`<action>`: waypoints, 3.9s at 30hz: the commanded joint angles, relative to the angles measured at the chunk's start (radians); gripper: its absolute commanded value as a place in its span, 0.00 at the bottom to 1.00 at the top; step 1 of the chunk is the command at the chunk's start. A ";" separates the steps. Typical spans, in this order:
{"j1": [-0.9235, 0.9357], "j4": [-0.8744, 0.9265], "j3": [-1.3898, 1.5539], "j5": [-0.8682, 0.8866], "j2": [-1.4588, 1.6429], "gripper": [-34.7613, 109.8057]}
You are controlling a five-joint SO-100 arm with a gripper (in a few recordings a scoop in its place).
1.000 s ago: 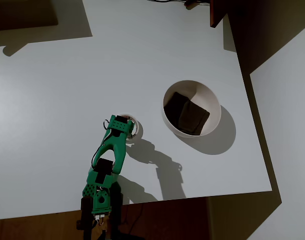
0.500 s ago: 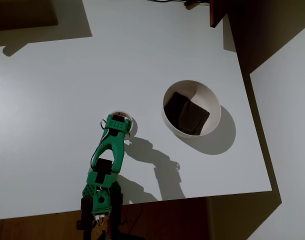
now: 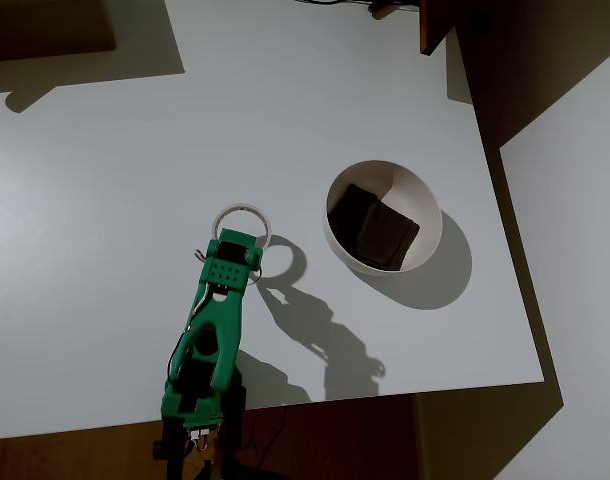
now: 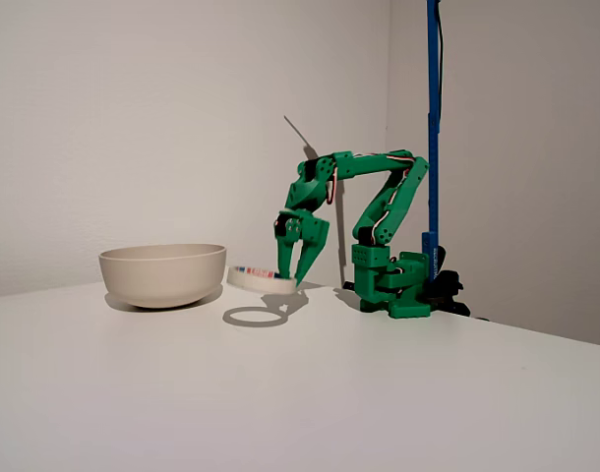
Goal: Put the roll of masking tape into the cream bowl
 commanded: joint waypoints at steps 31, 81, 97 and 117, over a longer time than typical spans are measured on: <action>0.457 0.061 -0.805 0.041 0.064 0.18; 0.655 0.034 -1.624 -0.060 -1.190 0.18; 0.678 0.038 -1.664 0.066 -1.140 0.38; 0.638 0.173 -1.769 0.196 -0.928 0.18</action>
